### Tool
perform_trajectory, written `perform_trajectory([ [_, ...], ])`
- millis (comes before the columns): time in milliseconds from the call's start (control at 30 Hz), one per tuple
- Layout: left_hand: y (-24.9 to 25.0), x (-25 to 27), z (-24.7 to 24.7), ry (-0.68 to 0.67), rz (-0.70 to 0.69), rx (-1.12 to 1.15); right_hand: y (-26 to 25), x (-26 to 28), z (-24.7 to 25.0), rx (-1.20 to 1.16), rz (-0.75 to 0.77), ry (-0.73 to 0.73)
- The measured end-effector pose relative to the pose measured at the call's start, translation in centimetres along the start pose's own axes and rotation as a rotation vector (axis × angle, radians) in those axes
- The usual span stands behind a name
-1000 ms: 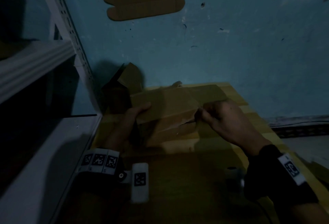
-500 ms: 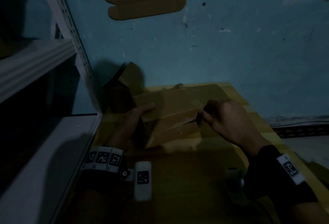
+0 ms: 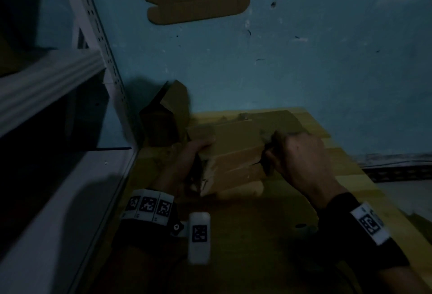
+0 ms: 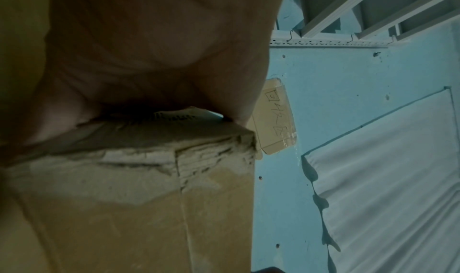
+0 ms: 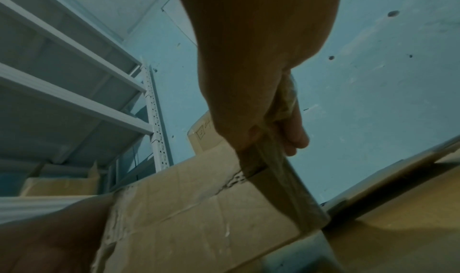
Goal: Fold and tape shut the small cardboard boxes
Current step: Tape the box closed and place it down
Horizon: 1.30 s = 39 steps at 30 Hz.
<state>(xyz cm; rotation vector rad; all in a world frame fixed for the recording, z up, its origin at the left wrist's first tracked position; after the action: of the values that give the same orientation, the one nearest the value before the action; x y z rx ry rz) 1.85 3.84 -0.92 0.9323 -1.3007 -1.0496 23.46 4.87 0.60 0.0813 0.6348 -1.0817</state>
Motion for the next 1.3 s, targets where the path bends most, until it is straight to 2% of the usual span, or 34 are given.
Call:
perform_trajectory([
  [100, -0.3, 0.0, -0.2, -0.018, 0.031, -0.043, -0.2, -0.1, -0.1, -0.056, 0.027, -0.001],
  [200, -0.7, 0.1, 0.0, -0.001, 0.090, -0.073, 1.0, 0.0, -0.6, -0.117, -0.037, 0.068],
  [300, -0.4, 0.2, 0.1, -0.046, 0.067, -0.028, 2.1, -0.1, -0.6, -0.376, -0.136, 0.118],
  [433, 0.4, 0.2, 0.6, 0.017, 0.017, 0.072, 3.5, -0.2, -0.3, -0.775, -0.339, 0.173],
  [633, 0.5, 0.1, 0.9, 0.027, -0.027, 0.166, 2.5, 0.0, 0.6, -0.992, -0.389, 0.159],
  [767, 0.7, 0.3, 0.9, 0.027, -0.055, 0.165, 2.0, 0.0, 1.1, -1.053, -0.368, 0.190],
  [867, 0.6, 0.2, 0.8, 0.034, -0.046, 0.152, 2.2, 0.0, 0.8, -0.987, -0.409, 0.232],
  [933, 0.5, 0.1, 0.8, 0.045, -0.044, 0.143, 2.6, 0.0, 0.4, -0.975, -0.423, 0.229],
  [1133, 0.4, -0.1, 0.9, 0.046, -0.039, 0.112, 2.7, 0.2, 0.8, -1.144, -0.450, 0.238],
  [1300, 0.9, 0.3, 0.9, 0.038, -0.056, 0.087, 2.6, 0.3, 0.8, -1.135, -0.484, 0.221],
])
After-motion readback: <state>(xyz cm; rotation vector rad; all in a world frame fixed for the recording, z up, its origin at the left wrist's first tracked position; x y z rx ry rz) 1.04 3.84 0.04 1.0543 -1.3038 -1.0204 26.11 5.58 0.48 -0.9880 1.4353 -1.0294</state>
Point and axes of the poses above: each hand's wrist, its own x-axis away from the middle knuckle, its own z-axis out of the back of the hand, y = z × x, the point moved 3 cm from there along -x, towards the middle knuckle, and after that the axes turned 11 degrees about -x, right-handed, at the moved point
